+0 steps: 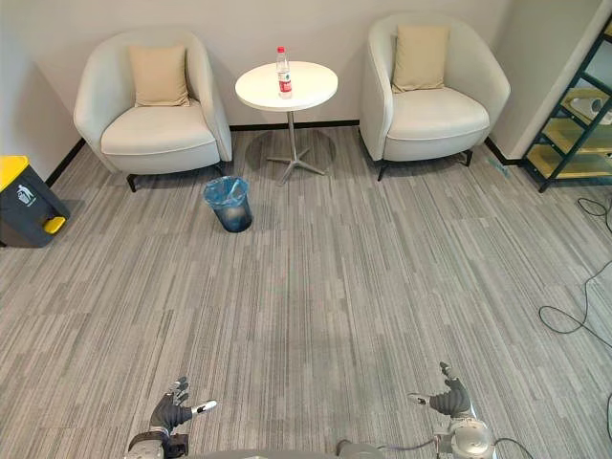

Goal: Gather rubbish on tea table into small bin, then transfer packed bag to large trash can.

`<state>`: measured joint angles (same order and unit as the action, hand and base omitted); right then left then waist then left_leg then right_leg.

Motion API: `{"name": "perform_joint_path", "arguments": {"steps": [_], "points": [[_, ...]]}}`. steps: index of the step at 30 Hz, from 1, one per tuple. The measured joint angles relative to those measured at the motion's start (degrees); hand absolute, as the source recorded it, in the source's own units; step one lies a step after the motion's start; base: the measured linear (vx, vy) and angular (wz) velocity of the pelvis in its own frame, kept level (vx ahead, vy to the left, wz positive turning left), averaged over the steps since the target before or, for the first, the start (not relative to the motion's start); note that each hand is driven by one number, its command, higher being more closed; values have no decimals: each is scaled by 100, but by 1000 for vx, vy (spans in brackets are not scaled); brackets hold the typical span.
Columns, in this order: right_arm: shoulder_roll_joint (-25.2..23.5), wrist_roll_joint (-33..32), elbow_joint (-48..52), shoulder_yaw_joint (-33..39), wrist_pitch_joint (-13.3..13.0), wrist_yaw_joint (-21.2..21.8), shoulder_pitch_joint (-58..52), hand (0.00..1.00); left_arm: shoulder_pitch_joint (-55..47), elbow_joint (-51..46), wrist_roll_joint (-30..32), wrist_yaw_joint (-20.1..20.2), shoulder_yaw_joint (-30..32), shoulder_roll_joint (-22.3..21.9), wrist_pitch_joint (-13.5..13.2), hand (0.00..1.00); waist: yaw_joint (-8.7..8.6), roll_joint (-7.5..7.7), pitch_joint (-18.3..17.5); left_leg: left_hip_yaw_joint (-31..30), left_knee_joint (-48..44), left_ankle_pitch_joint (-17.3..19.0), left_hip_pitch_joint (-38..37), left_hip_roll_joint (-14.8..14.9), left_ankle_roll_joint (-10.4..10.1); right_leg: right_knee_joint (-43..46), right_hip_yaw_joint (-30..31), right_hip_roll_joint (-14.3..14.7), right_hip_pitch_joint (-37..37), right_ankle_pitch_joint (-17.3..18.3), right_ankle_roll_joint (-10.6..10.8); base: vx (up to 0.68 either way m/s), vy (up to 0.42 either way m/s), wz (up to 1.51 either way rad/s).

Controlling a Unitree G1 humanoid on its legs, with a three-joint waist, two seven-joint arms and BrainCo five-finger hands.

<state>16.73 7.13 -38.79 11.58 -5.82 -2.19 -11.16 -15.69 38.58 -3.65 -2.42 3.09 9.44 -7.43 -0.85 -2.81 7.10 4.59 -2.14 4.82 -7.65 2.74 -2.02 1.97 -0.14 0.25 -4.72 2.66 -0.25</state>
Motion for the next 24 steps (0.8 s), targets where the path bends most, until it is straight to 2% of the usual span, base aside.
{"name": "perform_joint_path", "arguments": {"steps": [4, 19, 22, 24], "points": [[4, -64, 0, 201, 4, -7, 0, 0, -49, -137, -5, 2, 36, 0, 4, 0, -1, -11, -7, -12, 20, 0, 7, 9, 0, -6, -15, 11, 1, -4, -7, 0, 0, 0], [-73, -512, -54, 192, 87, -18, 109, 0, -48, -221, -41, -17, 41, -12, 19, 0, 1, -7, -10, -47, -52, 24, 316, 7, 9, 5, -64, 6, 266, 0, -2, -4, -3, 1], [-77, -691, -247, 192, 113, -36, 299, 0, -48, -244, -65, -28, 41, -34, 47, 0, 39, -8, -8, 48, -444, 296, 586, 42, 50, 204, 57, 36, 498, 138, 66, -16, 12, -23], [-110, -736, -288, 192, 133, -45, 410, 0, -67, -340, -110, -40, 41, -39, 64, 0, 61, 15, 4, 134, -826, 593, 800, 38, 91, 891, 186, 25, 921, 522, 126, -6, 26, -27]]}}
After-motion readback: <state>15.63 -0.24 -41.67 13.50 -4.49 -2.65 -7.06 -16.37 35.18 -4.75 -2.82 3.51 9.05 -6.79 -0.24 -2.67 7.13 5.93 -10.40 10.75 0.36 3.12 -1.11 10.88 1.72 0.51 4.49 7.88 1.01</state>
